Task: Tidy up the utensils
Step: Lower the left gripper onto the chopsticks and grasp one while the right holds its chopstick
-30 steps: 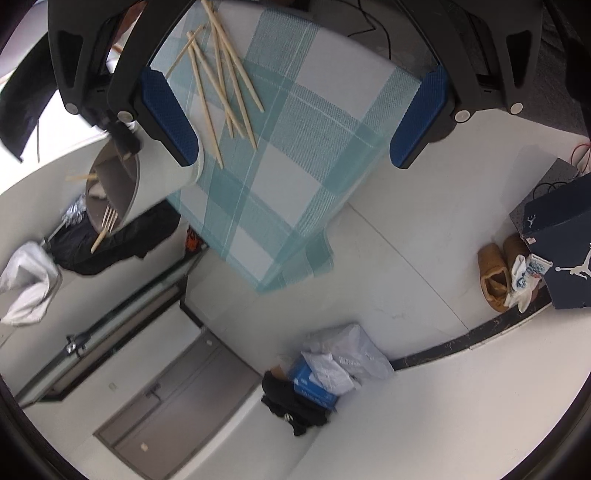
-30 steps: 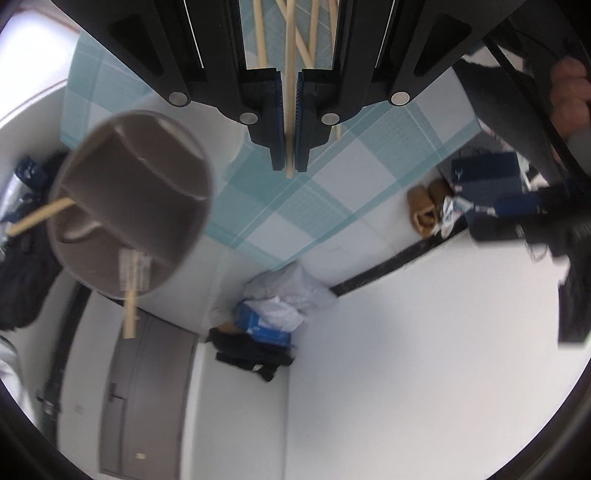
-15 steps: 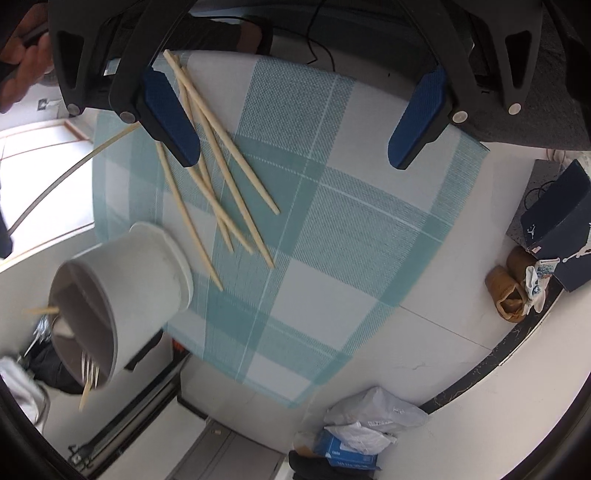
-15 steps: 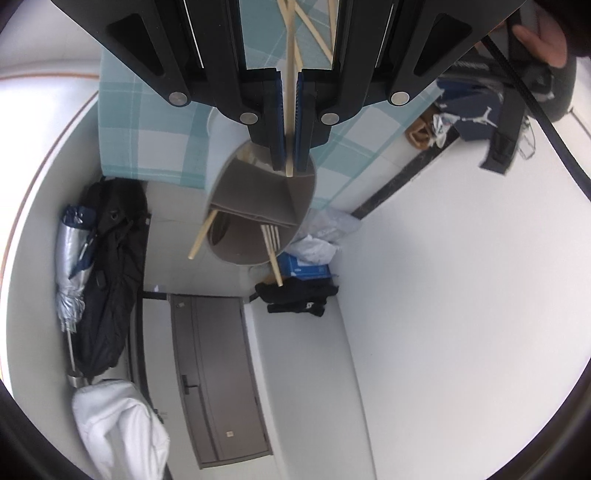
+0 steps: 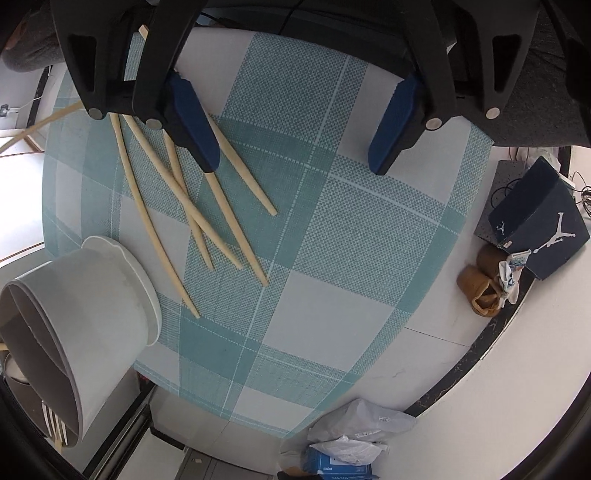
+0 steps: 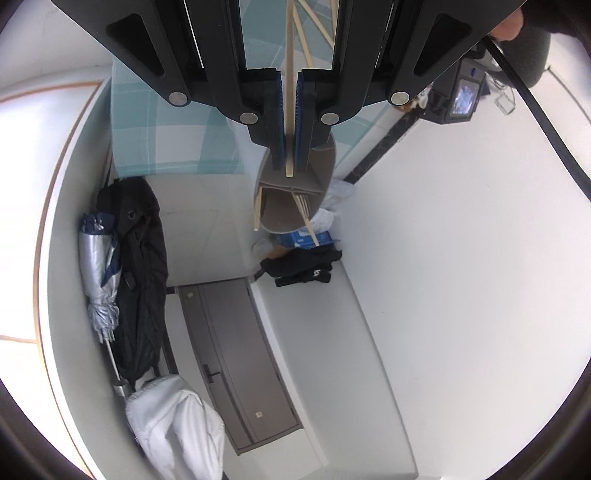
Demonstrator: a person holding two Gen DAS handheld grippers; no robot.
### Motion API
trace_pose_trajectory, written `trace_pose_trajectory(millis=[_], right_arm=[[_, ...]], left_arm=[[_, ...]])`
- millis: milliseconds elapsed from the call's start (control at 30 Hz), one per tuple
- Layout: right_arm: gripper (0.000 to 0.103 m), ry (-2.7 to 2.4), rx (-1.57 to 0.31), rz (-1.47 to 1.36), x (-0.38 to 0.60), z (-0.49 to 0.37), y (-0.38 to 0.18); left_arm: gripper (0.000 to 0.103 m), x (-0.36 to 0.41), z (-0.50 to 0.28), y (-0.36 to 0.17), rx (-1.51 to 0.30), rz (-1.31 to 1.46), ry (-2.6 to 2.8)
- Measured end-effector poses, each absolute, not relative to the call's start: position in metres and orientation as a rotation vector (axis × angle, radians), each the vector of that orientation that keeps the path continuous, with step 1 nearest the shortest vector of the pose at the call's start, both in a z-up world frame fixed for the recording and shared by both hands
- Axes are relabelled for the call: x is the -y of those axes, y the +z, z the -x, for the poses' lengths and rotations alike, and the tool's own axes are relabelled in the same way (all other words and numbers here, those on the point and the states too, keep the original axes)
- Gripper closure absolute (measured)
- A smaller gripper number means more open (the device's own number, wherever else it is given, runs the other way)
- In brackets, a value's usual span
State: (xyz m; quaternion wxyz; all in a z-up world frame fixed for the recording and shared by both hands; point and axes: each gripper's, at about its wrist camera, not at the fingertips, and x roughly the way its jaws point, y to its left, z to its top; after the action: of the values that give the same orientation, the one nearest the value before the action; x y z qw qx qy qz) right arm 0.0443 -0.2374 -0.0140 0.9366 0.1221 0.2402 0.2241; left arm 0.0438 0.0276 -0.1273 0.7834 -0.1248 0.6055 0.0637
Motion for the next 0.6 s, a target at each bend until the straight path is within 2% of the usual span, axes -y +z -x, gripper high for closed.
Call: trace_pose_trajectory(millis=[133,500,533,600], right_arm=[[0.099,0.449,-0.502,-0.280,0.249,-0.045,-0.016],[0.099,0.462,-0.488,-0.344,0.266,-0.041,-0.012],[0.099,0.461,-0.490,-0.345,0.266,-0.041,-0.013],[0.099,0.461,-0.496,-0.349,0.268,-0.041,-0.014]], left_arm=[[0.035,-0.018,-0.051,-0.129,-1.332,0.208,0.196],[0.085,0.003,-0.065,-0.126,-1.303,0.204,0.272],[0.093,0.004,-0.066,-0.127,-1.295,0.213,0.272],[0.098,0.007,-0.067,-0.127,-1.281,0.215,0.282]])
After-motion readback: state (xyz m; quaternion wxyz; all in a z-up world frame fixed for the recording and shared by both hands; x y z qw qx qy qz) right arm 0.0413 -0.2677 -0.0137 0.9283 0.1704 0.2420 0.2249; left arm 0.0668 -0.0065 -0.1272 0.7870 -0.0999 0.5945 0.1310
